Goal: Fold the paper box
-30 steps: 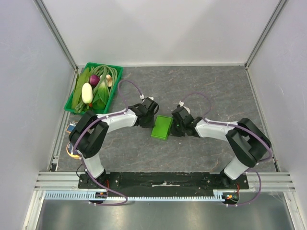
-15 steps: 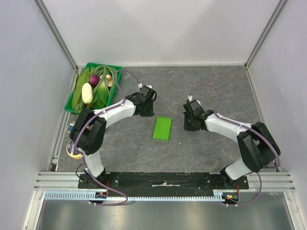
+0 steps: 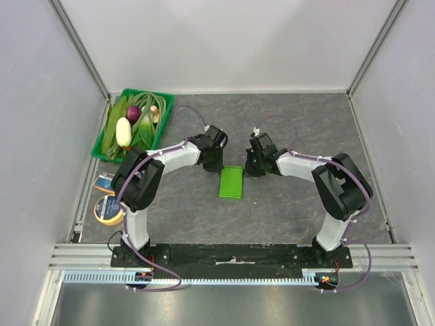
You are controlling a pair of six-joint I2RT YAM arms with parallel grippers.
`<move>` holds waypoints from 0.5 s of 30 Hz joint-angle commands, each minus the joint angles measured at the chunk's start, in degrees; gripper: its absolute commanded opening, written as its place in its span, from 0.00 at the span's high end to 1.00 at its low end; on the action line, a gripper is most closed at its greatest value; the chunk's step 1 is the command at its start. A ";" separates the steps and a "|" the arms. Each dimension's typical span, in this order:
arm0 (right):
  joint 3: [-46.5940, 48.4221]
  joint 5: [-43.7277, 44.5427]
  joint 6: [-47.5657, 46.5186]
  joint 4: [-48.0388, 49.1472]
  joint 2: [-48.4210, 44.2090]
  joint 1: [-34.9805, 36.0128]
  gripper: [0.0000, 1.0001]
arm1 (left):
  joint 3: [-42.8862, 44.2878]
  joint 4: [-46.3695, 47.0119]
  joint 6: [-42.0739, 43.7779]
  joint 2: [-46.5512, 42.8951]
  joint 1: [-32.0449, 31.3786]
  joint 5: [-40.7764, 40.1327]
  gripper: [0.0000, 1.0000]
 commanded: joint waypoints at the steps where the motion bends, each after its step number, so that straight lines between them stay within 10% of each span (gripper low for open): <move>1: 3.00 -1.78 0.92 4.92 2.19 0.58 0.93 | -4.74 5.74 -5.04 -3.44 -1.37 10.04 0.81; 6: 6.77 3.85 -8.74 -6.90 0.18 -1.09 0.88 | -8.53 5.93 -6.46 -10.44 -0.67 6.30 0.77; 10: 6.62 13.70 -18.32 -16.35 -5.60 -1.01 0.37 | -15.72 5.31 -6.46 -20.10 3.45 1.97 0.68; 15: 2.22 9.36 -28.15 -17.24 -14.14 -0.83 0.08 | -22.42 4.78 -4.18 -33.83 8.56 1.61 0.61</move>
